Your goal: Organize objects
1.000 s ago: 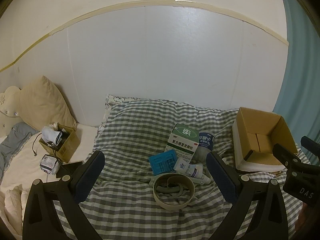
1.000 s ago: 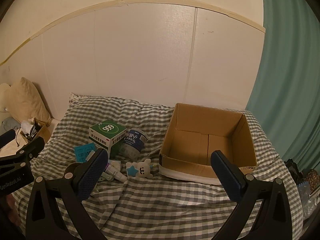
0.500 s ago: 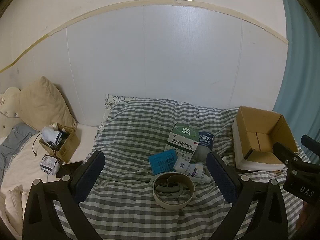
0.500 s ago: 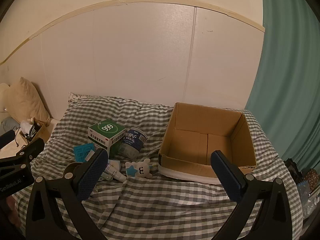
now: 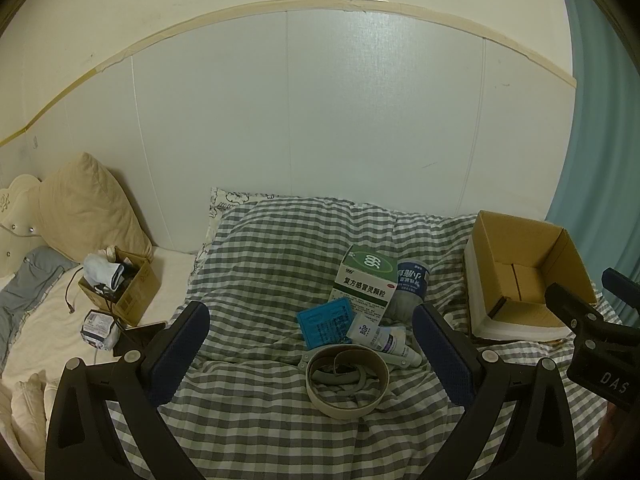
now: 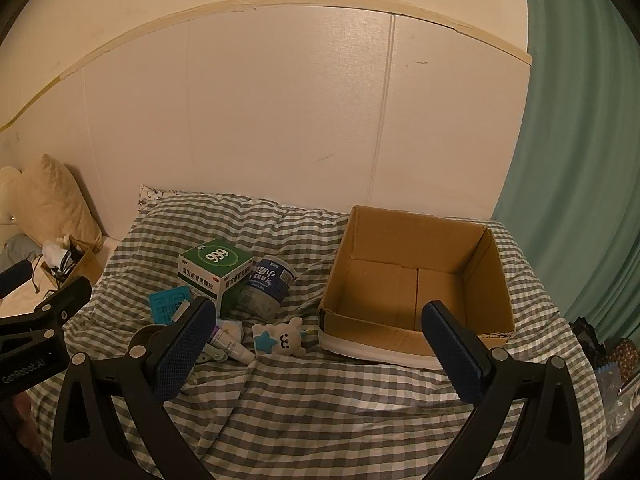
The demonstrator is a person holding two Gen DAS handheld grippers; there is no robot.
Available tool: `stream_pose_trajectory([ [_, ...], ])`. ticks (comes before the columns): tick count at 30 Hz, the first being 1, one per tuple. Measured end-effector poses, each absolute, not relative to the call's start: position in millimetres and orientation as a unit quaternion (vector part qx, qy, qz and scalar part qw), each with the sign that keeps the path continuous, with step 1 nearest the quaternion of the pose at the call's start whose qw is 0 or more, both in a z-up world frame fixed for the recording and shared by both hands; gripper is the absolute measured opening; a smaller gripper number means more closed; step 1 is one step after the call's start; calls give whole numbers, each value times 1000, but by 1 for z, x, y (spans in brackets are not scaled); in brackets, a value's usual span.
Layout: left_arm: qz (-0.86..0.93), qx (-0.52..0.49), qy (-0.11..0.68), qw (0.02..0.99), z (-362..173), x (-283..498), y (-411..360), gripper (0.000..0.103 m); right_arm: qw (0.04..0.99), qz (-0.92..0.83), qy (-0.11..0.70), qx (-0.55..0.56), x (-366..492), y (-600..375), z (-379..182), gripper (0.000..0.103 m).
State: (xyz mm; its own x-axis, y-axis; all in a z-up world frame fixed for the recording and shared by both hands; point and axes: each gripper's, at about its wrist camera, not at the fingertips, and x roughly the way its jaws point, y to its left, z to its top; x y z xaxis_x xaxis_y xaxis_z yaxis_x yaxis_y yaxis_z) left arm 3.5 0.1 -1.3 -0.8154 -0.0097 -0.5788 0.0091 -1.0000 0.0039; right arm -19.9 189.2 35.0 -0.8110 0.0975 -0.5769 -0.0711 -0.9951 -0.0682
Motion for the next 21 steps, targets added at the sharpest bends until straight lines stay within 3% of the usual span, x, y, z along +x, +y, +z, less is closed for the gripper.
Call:
stream_pose_trajectory([
  [21, -951, 310, -5, 5, -4, 2, 1, 103, 42, 950, -22, -309, -21, 186, 33, 103],
])
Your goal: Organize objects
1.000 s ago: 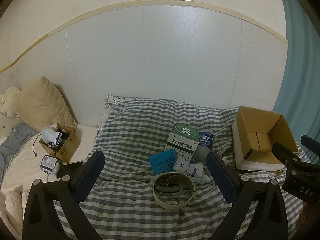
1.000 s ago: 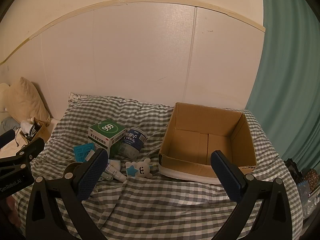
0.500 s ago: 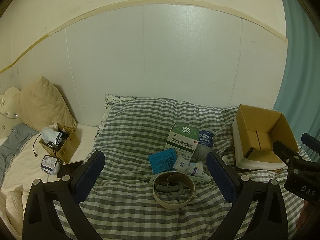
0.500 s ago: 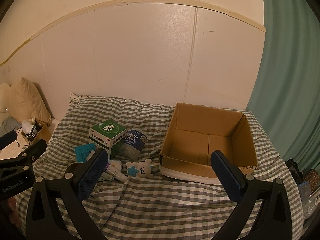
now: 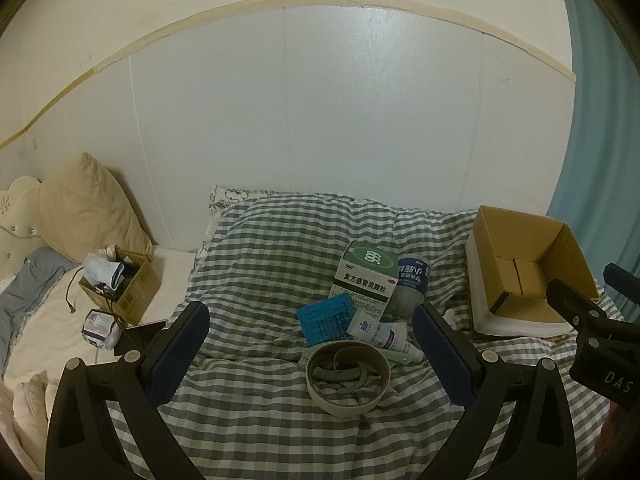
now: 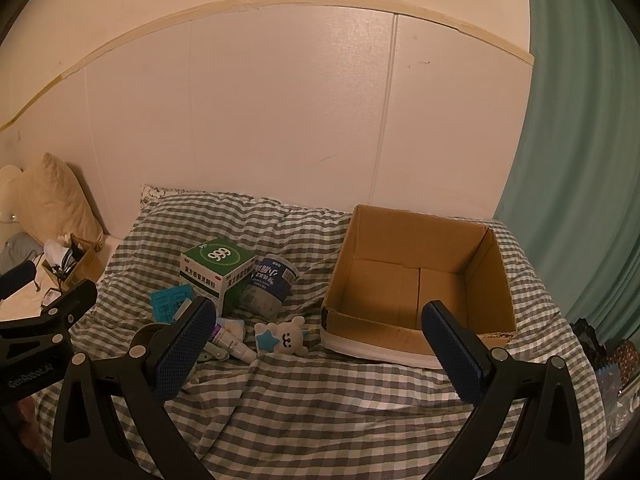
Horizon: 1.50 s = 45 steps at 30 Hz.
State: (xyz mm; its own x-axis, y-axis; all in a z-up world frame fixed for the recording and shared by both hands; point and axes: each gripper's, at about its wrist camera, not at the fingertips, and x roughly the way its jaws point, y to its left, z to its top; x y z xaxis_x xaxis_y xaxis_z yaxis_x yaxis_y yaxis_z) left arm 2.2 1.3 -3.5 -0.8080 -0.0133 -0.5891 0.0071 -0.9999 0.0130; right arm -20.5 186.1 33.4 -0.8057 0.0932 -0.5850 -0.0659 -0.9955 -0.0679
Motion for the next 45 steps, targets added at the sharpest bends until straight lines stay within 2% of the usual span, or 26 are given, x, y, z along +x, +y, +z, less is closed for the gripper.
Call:
stream_pose_trajectory([
  [21, -944, 330, -13, 7, -20, -4, 5, 103, 55, 942, -28, -331, -25, 188, 22, 103],
  [36, -895, 443, -36, -13, -112, -36, 21, 103, 53, 917, -27, -394, -49, 198, -37, 103],
  [45, -886, 461, -25, -44, -131, -47, 32, 103, 48, 908, -26, -415, -56, 199, -54, 103],
])
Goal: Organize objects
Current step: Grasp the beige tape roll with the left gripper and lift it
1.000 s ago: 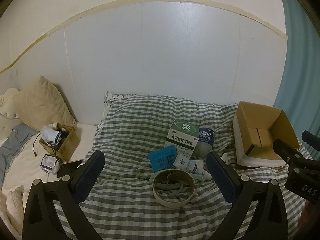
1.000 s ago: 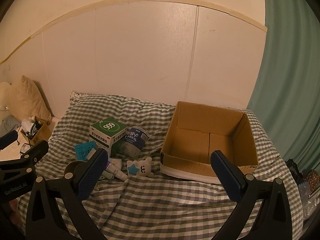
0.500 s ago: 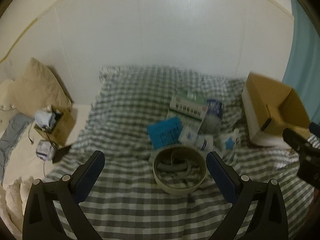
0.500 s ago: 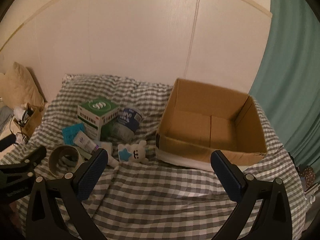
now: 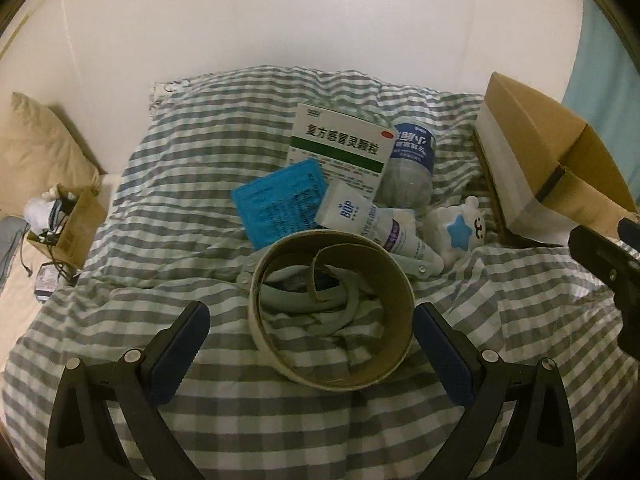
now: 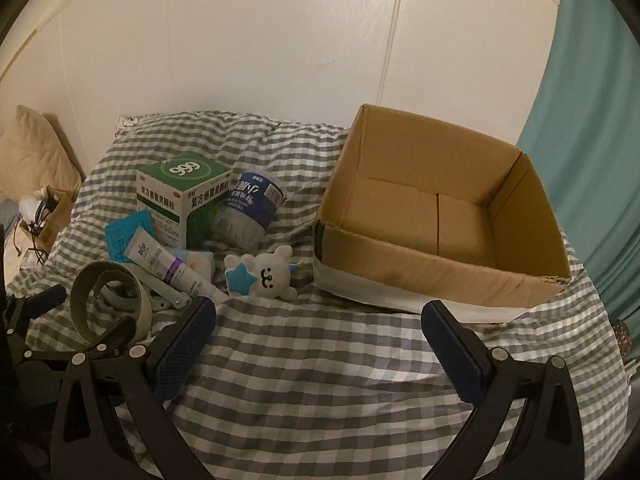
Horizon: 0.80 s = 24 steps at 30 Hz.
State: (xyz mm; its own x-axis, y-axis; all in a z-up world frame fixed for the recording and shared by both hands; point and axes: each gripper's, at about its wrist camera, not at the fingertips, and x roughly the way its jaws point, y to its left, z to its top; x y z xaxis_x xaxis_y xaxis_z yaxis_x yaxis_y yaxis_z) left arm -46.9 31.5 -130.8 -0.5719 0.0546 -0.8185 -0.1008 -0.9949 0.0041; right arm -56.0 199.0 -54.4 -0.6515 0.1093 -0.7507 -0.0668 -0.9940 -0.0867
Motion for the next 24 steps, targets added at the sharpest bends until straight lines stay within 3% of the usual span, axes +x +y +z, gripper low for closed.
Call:
stream_pose_trajectory([
  [9, 885, -459, 36, 68, -132, -45, 37, 103, 48, 909, -30, -413, -55, 196, -55, 103],
  [11, 885, -459, 34, 67, -137, -50, 34, 95, 47, 909, -32, -413, -55, 194, -54, 103],
  [12, 885, -460, 35, 62, -139, -51, 33, 85, 46, 909, -33, -412, -54, 193, -54, 103],
  [24, 902, -429, 28, 39, -94, -51, -4, 85, 0, 912, -34, -409, -61, 164, -51, 103],
])
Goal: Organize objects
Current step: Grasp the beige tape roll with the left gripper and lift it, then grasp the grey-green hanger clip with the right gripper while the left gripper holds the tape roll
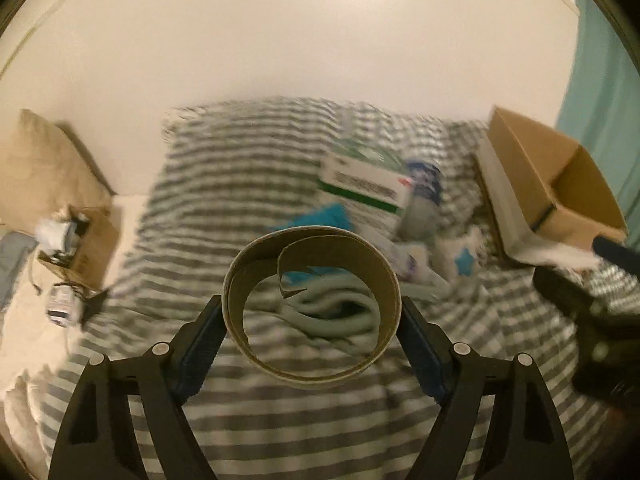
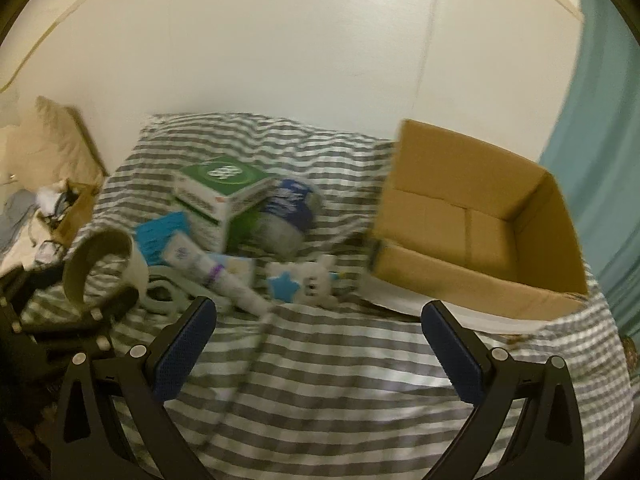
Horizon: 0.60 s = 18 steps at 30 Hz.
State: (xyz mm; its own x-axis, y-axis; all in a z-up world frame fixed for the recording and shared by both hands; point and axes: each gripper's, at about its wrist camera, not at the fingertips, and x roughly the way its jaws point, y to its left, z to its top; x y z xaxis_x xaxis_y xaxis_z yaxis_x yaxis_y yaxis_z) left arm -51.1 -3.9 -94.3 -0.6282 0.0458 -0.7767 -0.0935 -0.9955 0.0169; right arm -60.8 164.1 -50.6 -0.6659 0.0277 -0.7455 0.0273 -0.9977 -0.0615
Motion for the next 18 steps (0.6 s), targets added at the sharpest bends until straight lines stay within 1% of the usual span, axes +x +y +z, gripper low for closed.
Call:
stream_pose_trajectory([
  [3, 902, -430, 18, 17, -91, -54, -24, 85, -38, 905, -33, -423, -71, 141, -59, 101],
  [5, 900, -435, 19, 2, -94, -56, -36, 85, -58, 896, -42, -438, -79, 123, -69, 98],
  [13, 893, -449, 2, -35, -107, -58, -82, 85, -104, 876, -100, -459, -91, 65, -98, 96],
  [18, 894, -447, -12, -31, -108, -56, -95, 85, -117, 863, -128, -475, -104, 40, -118, 94],
])
